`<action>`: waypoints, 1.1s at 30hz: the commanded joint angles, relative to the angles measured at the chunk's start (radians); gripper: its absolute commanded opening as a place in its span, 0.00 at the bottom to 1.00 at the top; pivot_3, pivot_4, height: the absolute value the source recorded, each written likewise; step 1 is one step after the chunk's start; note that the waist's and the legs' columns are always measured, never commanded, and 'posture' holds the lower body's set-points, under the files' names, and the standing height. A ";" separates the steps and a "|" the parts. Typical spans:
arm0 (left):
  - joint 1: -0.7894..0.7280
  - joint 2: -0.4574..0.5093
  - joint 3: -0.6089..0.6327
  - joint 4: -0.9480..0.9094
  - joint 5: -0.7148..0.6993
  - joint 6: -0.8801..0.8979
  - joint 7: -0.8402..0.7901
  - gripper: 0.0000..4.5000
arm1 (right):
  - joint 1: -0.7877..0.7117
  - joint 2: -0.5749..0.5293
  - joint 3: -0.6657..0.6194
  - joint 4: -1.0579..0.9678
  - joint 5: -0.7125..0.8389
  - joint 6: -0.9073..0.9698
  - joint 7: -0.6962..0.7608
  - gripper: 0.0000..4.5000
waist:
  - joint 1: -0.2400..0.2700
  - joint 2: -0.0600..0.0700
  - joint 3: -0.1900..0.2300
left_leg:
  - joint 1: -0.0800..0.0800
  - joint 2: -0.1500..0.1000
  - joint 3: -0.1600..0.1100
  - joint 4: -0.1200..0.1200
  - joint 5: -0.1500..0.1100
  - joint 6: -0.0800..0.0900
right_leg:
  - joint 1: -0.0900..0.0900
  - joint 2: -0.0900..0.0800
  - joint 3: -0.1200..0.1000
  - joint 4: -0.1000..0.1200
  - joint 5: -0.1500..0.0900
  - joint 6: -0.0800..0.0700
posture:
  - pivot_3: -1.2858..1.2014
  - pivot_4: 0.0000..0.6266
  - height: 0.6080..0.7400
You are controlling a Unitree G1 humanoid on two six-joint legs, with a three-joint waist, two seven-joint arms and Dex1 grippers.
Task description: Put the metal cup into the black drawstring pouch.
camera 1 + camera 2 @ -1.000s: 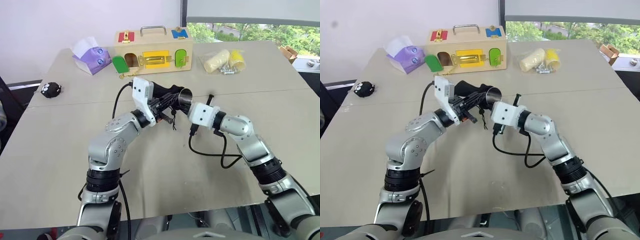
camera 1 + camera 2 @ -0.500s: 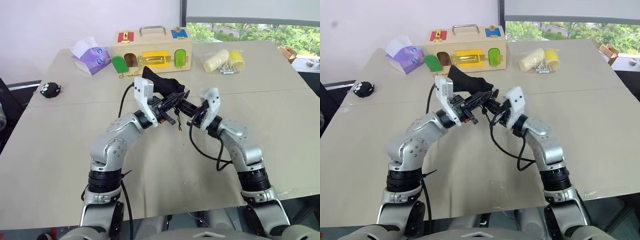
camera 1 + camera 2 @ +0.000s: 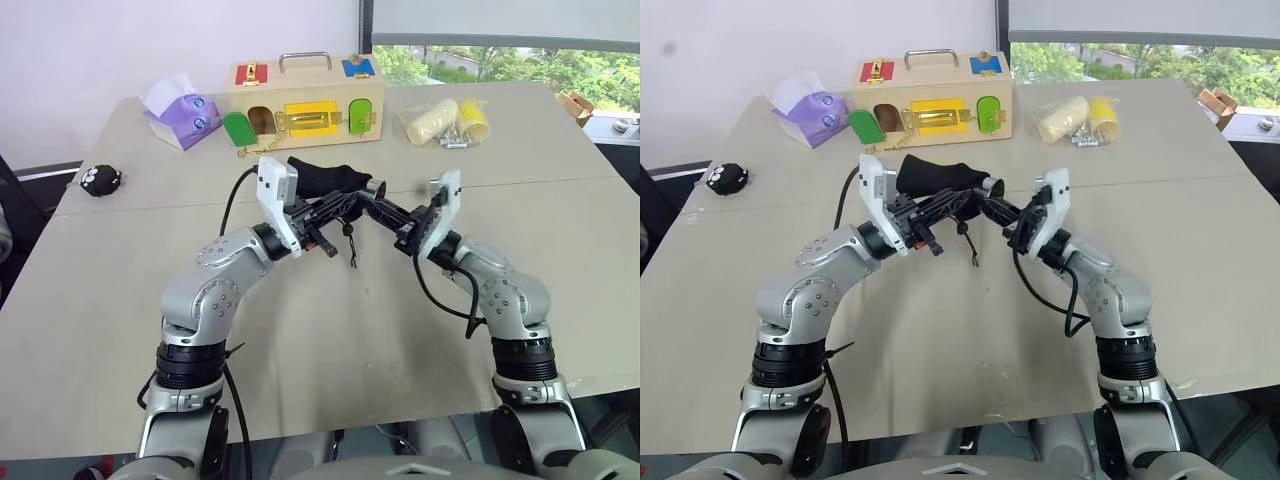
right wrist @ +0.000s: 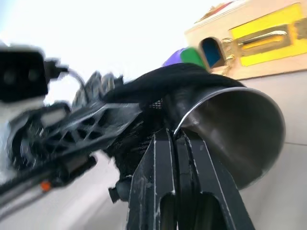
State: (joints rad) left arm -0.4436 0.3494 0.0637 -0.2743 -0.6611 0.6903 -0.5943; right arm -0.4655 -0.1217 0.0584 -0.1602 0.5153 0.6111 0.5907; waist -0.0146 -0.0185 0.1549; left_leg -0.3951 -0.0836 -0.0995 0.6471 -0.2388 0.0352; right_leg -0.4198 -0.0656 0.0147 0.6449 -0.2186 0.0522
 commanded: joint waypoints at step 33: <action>-0.023 -0.033 -0.007 -0.041 -0.007 -0.015 0.041 0.00 | -0.141 -0.225 0.320 0.249 -0.676 -0.757 -0.011 0.13 | 0.000 0.000 0.000 | 0.000 0.000 -0.001 0.000 0.000 0.000 | 0.000 0.001 -0.001 0.000 0.000 0.000 | 0.52 0.24 1.00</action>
State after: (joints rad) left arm -0.4383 0.3210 0.0385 -0.3018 -0.6673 0.6976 -0.5620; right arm -0.5795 -0.3264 0.3423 0.0858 -0.0786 -0.0378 0.5825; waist -0.0144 -0.0190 0.1549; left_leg -0.3948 -0.0837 -0.1001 0.6471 -0.2387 0.0350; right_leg -0.4194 -0.0643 0.0142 0.6447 -0.2184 0.0521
